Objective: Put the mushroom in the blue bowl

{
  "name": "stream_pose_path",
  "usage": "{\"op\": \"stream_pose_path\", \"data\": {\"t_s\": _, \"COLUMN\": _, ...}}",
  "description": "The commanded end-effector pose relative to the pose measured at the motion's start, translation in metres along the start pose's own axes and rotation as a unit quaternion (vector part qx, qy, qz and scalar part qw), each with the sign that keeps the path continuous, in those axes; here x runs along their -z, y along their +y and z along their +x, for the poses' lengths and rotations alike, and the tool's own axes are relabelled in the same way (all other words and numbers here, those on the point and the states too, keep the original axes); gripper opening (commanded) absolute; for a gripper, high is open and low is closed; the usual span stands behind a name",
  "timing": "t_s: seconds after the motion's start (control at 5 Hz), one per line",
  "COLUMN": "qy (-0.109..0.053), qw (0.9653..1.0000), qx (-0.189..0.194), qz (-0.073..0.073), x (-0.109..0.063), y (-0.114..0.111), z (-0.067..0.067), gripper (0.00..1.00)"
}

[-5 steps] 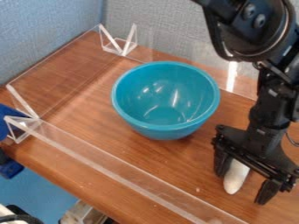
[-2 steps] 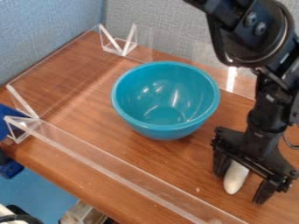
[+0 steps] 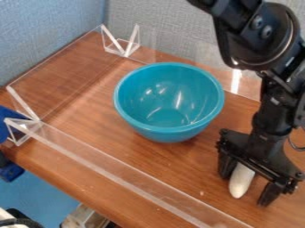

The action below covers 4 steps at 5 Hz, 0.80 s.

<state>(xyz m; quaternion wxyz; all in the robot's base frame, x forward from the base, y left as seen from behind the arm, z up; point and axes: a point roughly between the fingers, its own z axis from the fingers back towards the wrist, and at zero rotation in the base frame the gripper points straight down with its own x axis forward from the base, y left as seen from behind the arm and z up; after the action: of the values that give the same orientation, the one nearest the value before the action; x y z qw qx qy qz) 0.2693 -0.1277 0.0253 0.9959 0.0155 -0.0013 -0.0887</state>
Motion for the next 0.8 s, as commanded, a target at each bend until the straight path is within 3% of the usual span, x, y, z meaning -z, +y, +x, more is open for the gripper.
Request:
{"op": "stream_pose_path", "data": {"t_s": 0.0, "qy": -0.03, "qw": 0.9995, "qx": -0.006, "qz": -0.005, "x": -0.0126, "y": 0.0016, "z": 0.0122, "gripper": 1.0}}
{"op": "stream_pose_path", "data": {"t_s": 0.2, "qy": -0.034, "qw": 0.9994, "qx": -0.008, "qz": -0.004, "x": -0.012, "y": 0.002, "z": 0.0131, "gripper": 1.0}}
{"op": "stream_pose_path", "data": {"t_s": 0.4, "qy": -0.034, "qw": 0.9994, "qx": -0.005, "qz": -0.004, "x": -0.0095, "y": 0.0031, "z": 0.0142, "gripper": 0.0}}
{"op": "stream_pose_path", "data": {"t_s": 0.6, "qy": -0.036, "qw": 0.9994, "qx": -0.002, "qz": -0.001, "x": -0.0106, "y": 0.0041, "z": 0.0144, "gripper": 0.0}}
